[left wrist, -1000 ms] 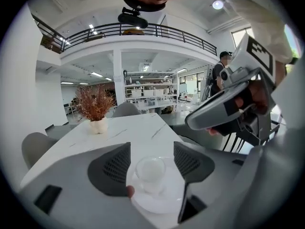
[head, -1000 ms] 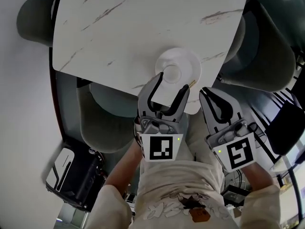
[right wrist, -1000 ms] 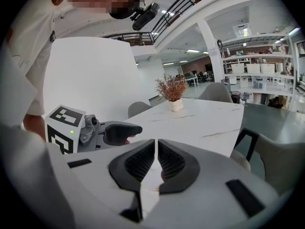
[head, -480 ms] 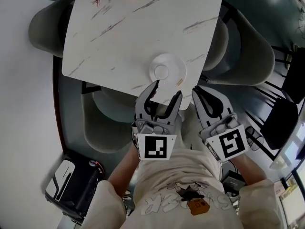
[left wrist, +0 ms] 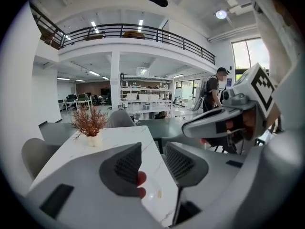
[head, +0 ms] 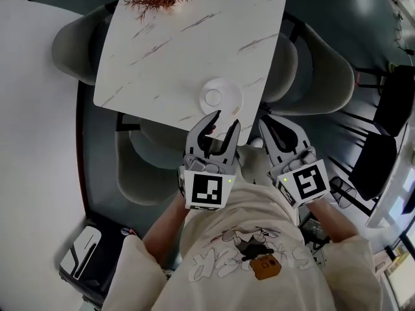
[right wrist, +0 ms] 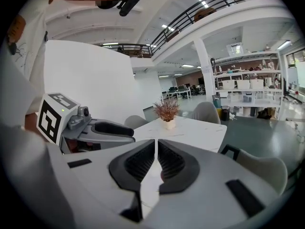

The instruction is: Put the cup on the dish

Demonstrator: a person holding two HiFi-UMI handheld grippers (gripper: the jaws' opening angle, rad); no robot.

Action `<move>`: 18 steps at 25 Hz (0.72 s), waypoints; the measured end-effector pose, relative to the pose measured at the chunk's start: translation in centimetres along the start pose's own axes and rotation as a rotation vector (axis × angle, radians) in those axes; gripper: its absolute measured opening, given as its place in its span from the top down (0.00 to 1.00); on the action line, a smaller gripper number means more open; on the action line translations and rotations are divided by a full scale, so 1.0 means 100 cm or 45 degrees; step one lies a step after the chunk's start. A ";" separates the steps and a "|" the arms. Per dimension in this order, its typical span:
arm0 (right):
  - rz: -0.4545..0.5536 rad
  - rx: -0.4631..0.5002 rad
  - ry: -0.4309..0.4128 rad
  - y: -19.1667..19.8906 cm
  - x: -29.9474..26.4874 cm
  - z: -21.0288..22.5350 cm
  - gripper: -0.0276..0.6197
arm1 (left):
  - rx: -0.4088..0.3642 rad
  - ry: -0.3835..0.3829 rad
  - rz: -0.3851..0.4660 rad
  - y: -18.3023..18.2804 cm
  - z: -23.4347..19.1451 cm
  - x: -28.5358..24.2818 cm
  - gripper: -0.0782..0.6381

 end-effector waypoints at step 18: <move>0.212 0.005 0.124 -0.029 0.073 0.014 0.95 | 0.096 -0.048 0.048 -0.037 0.041 0.066 0.89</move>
Point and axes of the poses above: the fingertips, and each gripper's own axes: x backward along the fingers, z to its right, y out of its underside, the point moved 6 cm from there along x, backward along the fingers, and after that the axes turned 8 degrees about -z, right-handed, at the moved point
